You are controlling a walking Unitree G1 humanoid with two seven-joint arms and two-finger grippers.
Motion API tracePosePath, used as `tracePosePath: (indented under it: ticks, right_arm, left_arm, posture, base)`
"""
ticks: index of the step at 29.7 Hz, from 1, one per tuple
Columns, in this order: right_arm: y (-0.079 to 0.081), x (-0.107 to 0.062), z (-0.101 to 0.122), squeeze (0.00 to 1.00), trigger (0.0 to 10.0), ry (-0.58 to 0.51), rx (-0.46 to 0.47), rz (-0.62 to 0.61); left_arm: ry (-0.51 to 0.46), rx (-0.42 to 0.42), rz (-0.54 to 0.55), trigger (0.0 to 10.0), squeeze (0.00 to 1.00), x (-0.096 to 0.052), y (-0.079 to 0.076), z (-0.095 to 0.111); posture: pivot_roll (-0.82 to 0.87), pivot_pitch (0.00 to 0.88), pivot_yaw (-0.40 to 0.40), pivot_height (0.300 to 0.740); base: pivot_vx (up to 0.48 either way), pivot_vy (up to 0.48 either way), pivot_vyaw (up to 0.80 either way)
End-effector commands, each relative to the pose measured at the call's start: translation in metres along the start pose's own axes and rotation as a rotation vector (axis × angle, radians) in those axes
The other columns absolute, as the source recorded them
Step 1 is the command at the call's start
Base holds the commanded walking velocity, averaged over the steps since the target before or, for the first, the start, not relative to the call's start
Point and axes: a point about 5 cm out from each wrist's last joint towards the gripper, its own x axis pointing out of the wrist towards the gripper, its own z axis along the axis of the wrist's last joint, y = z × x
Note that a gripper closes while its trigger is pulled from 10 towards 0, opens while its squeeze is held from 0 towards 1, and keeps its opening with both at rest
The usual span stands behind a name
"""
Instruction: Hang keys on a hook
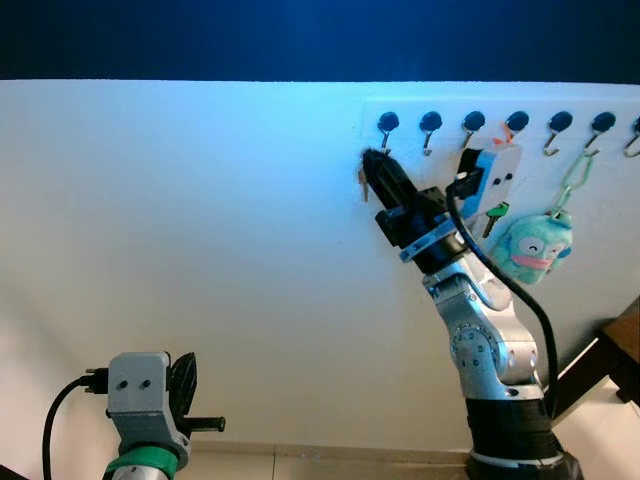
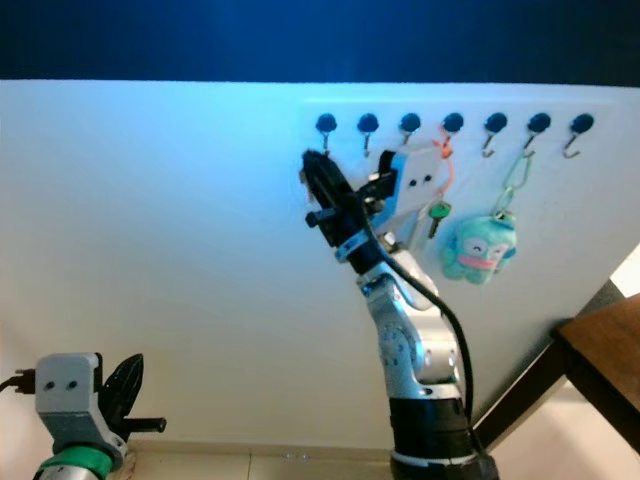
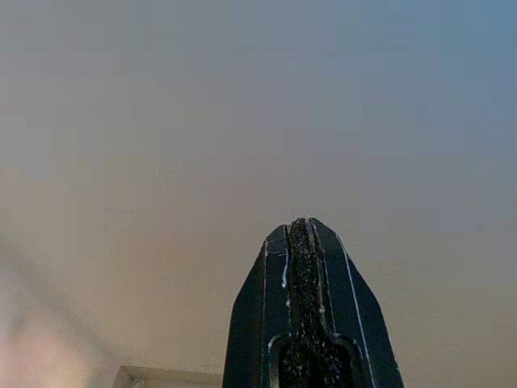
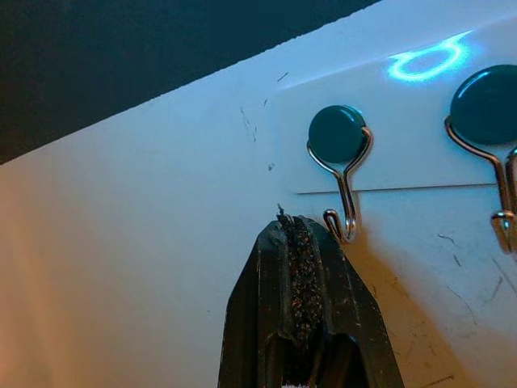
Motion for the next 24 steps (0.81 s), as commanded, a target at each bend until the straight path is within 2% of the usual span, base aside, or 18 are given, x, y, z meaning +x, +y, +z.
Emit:
tracePosePath:
  ticks: [1, 8, 24]
  right_arm:
    - [0.000, 0.002, 0.005, 0.00, 10.0, -0.027, 0.001, 0.004]
    - [0.003, 0.004, 0.006, 0.00, 10.0, -0.019, -0.010, 0.055]
    - [0.000, 0.004, 0.016, 0.00, 10.0, -0.057, 0.000, 0.034]
  left_arm:
    - [0.016, 0.001, 0.010, 10.0, 0.00, -0.003, 0.004, -0.002]
    - [0.014, 0.000, 0.006, 10.0, 0.00, -0.002, 0.003, -0.002]
    - [0.013, 0.007, 0.004, 10.0, 0.00, -0.002, 0.003, -0.002]
  posture:
    - [-0.07, 0.094, 0.118, 0.740]
    - [-0.07, 0.095, 0.120, 0.740]
    - [-0.07, 0.088, 0.120, 0.740]
  base:
    - [0.000, 0.000, 0.00]
    - [0.000, 0.000, 0.00]
    - [0.000, 0.000, 0.00]
